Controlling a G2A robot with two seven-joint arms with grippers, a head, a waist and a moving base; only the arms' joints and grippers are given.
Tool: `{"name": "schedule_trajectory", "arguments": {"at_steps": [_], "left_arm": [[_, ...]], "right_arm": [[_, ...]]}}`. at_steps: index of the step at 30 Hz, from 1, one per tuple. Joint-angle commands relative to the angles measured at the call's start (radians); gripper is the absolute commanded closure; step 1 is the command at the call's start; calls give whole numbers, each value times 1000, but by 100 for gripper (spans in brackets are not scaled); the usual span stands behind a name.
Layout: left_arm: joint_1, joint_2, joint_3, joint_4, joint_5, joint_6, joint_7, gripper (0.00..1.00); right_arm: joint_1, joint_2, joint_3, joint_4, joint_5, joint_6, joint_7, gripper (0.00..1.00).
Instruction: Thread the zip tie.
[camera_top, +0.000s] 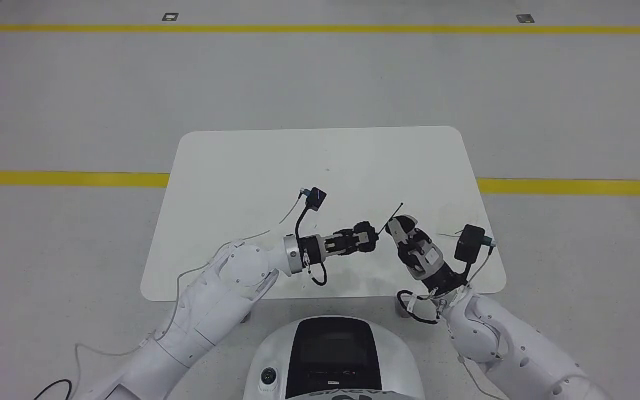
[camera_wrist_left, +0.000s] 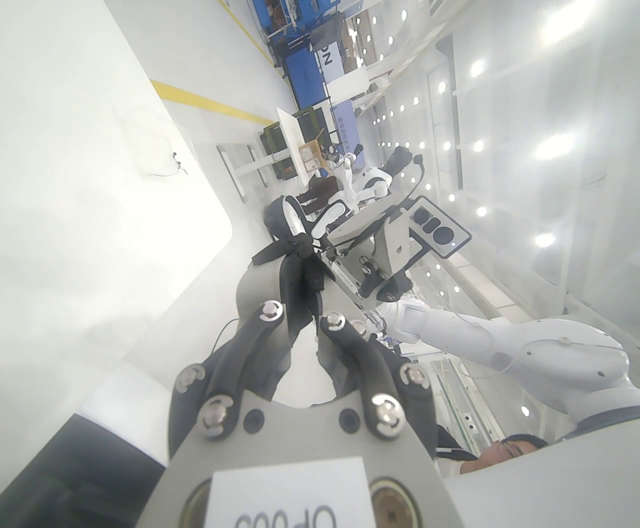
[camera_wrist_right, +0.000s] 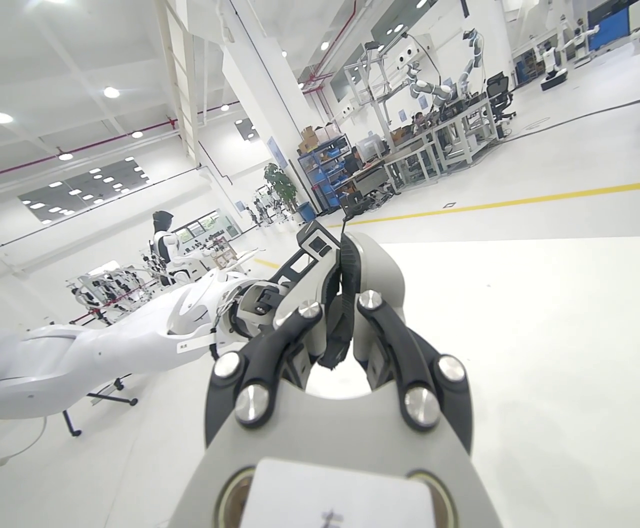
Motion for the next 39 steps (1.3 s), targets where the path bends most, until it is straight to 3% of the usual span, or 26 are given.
{"name": "schedule_trajectory", "arguments": {"at_steps": [1,39], "left_arm": [[0,0,0,0,0,0,0,100],[0,0,0,0,0,0,0,100]], "right_arm": [[0,0,1,2,-2,0,-1,100],[-10,-20,17,13,-56,0,-1,100]]}}
